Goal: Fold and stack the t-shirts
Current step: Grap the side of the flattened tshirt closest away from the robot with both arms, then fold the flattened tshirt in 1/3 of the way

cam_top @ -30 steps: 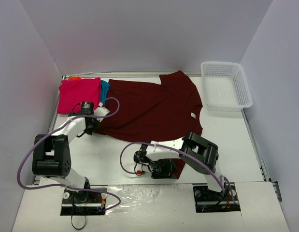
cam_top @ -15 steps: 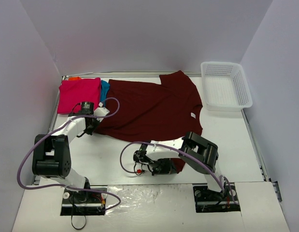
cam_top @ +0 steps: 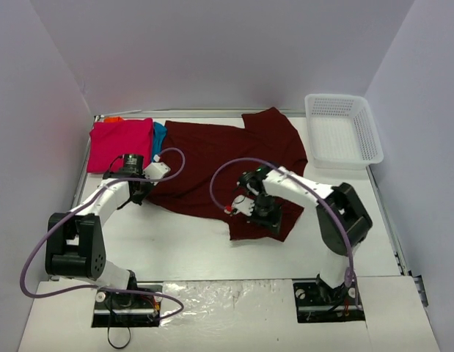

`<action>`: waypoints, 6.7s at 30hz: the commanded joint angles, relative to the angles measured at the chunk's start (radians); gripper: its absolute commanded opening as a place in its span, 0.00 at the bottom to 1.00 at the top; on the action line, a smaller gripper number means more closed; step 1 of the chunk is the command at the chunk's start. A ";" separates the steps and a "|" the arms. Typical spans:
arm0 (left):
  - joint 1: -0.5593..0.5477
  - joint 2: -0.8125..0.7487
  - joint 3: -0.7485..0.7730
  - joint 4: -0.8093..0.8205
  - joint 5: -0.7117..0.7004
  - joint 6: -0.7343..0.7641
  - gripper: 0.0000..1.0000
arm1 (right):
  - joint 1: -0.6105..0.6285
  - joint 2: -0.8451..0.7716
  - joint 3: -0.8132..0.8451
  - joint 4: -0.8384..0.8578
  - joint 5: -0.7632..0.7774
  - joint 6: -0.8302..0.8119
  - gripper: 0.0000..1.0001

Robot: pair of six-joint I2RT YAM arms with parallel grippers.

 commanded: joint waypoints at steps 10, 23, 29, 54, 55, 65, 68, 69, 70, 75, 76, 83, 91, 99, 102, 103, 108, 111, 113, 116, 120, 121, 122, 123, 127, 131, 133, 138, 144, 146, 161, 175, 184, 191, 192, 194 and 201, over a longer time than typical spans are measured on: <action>-0.064 -0.119 0.005 -0.139 0.098 0.097 0.03 | -0.278 -0.237 -0.050 -0.201 -0.008 -0.132 0.00; -0.069 -0.263 -0.011 -0.239 0.147 0.151 0.02 | -0.370 -0.254 0.165 -0.201 0.094 -0.113 0.00; -0.072 -0.250 -0.011 -0.218 0.149 0.154 0.02 | -0.393 -0.150 0.293 -0.203 0.132 -0.113 0.00; -0.070 0.124 0.289 -0.132 0.059 -0.008 0.02 | -0.457 0.285 0.778 -0.201 0.232 -0.141 0.00; -0.072 0.132 0.295 -0.130 0.051 -0.016 0.02 | -0.457 0.304 0.793 -0.202 0.233 -0.139 0.00; -0.070 0.204 0.332 -0.084 -0.046 -0.060 0.02 | -0.459 0.406 0.977 -0.201 0.227 -0.130 0.00; -0.070 0.227 0.340 -0.064 -0.085 -0.076 0.02 | -0.457 0.430 0.996 -0.203 0.236 -0.130 0.00; -0.072 0.238 0.341 -0.061 -0.089 -0.080 0.02 | -0.459 0.437 1.002 -0.203 0.250 -0.130 0.00; -0.070 0.243 0.349 -0.061 -0.089 -0.082 0.02 | -0.459 0.447 1.004 -0.199 0.253 -0.129 0.00; -0.078 0.279 0.364 -0.057 -0.116 -0.079 0.02 | -0.460 0.476 1.019 -0.196 0.261 -0.127 0.00; -0.079 0.284 0.364 -0.050 -0.126 -0.082 0.02 | -0.460 0.486 1.022 -0.195 0.261 -0.126 0.00; -0.093 0.289 0.360 -0.014 -0.170 -0.102 0.02 | -0.460 0.550 1.059 -0.183 0.288 -0.116 0.00; -0.115 0.298 0.360 0.031 -0.230 -0.108 0.02 | -0.460 0.604 1.077 -0.130 0.295 -0.101 0.00; -0.168 0.373 0.360 0.080 -0.359 -0.099 0.12 | -0.460 0.659 1.102 -0.034 0.399 -0.047 0.24; -0.176 0.376 0.351 0.091 -0.377 -0.100 0.47 | -0.462 0.642 1.100 0.011 0.417 -0.021 0.50; -0.177 0.370 0.343 0.092 -0.385 -0.099 0.51 | -0.463 0.624 1.097 0.021 0.420 -0.015 0.52; -0.176 0.309 0.305 0.118 -0.431 -0.103 0.65 | -0.465 0.546 1.067 0.058 0.416 0.011 0.54; -0.162 0.254 0.286 0.109 -0.429 -0.106 0.68 | -0.468 0.472 1.000 0.064 0.394 0.019 0.56; -0.147 0.212 0.282 0.068 -0.393 -0.106 0.69 | -0.474 0.397 0.938 0.067 0.365 0.026 0.56; -0.133 0.145 0.262 0.016 -0.284 -0.055 0.70 | -0.485 0.270 0.762 0.069 0.301 0.026 0.57; -0.134 0.045 0.145 -0.012 -0.146 0.019 0.70 | -0.503 0.106 0.538 0.074 0.243 0.014 0.57; -0.134 0.039 0.128 -0.017 -0.127 0.025 0.69 | -0.508 0.045 0.499 0.072 0.232 0.011 0.57; -0.134 0.037 0.116 -0.033 -0.098 0.039 0.69 | -0.511 0.015 0.432 0.072 0.216 0.005 0.57; -0.136 0.043 0.096 -0.041 -0.084 0.042 0.68 | -0.517 -0.032 0.400 0.075 0.210 0.002 0.57; -0.125 0.092 0.056 -0.054 -0.025 0.059 0.58 | -0.548 -0.106 0.291 0.080 0.183 -0.003 0.58; -0.124 0.167 0.045 -0.032 0.000 0.082 0.54 | -0.574 -0.123 0.234 0.086 0.147 0.003 0.58; -0.124 0.189 0.048 -0.005 -0.012 0.088 0.53 | -0.583 -0.120 0.225 0.092 0.140 0.014 0.58; -0.121 0.237 0.073 0.022 -0.050 0.098 0.52 | -0.594 -0.110 0.215 0.101 0.117 0.029 0.57; -0.118 0.240 0.084 0.019 -0.081 0.117 0.51 | -0.606 -0.090 0.214 0.104 0.112 0.036 0.57; -0.116 0.230 0.079 0.020 -0.093 0.133 0.51 | -0.609 -0.083 0.202 0.101 0.115 0.031 0.57; -0.095 0.310 0.102 -0.023 -0.064 0.182 0.02 | -0.653 -0.076 0.085 0.025 0.086 -0.047 0.57; -0.098 0.296 0.114 -0.043 -0.032 0.151 0.02 | -0.719 0.044 0.096 -0.011 -0.038 -0.141 0.57; -0.098 0.258 0.088 -0.024 -0.043 0.145 0.02 | -0.718 0.151 0.157 0.072 -0.026 -0.115 0.57; -0.099 0.250 0.105 -0.035 -0.047 0.131 0.02 | -0.718 0.187 0.163 0.101 -0.041 -0.121 0.51; -0.099 0.249 0.108 -0.038 -0.047 0.130 0.02 | -0.718 0.191 0.160 0.100 -0.043 -0.122 0.49; -0.099 0.246 0.113 -0.038 -0.049 0.125 0.02 | -0.716 0.196 0.151 0.098 -0.043 -0.127 0.47; -0.102 0.237 0.116 -0.046 -0.044 0.108 0.02 | -0.716 0.188 0.131 0.100 -0.031 -0.141 0.00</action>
